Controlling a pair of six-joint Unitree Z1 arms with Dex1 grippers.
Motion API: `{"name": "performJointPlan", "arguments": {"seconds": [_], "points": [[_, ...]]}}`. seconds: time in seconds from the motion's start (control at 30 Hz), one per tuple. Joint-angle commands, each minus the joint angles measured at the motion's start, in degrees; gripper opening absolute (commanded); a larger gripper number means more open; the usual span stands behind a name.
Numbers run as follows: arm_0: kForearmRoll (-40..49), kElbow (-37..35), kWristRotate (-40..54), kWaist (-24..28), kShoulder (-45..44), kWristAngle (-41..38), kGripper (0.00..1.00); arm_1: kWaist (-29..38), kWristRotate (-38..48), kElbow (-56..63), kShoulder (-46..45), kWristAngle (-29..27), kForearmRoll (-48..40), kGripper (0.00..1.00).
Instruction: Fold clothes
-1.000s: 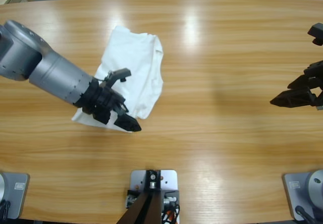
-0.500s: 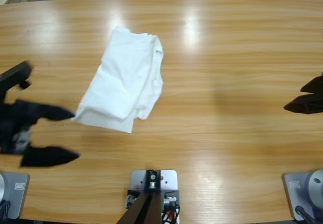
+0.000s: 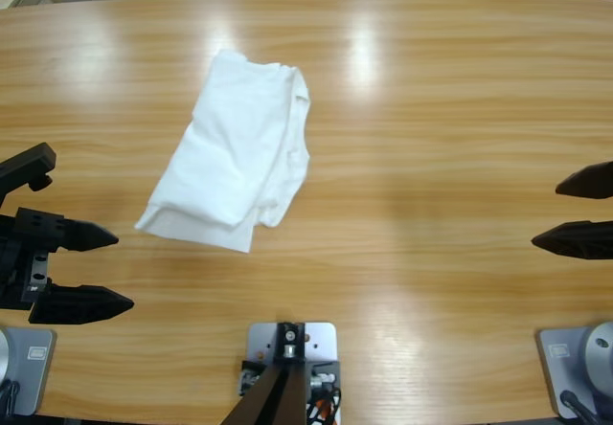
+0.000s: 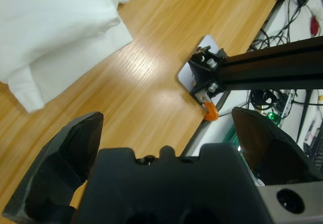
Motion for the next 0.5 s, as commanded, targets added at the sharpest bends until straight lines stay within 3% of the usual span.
{"name": "performJointPlan", "arguments": {"seconds": [0.03,0.23,0.5], "points": [[0.63,0.02,1.68,2.84,0.66,-2.54,1.000,0.97,2.53,2.83,-0.08,-2.74,-1.83,0.756],[0.46,0.20,2.53,2.90,0.28,-3.88,1.000,0.93,2.92,2.98,4.56,-3.16,-2.75,0.780],[0.28,0.38,2.84,3.11,0.73,-5.18,1.000,0.92,2.86,3.14,4.13,-2.35,-2.62,0.803]]}}
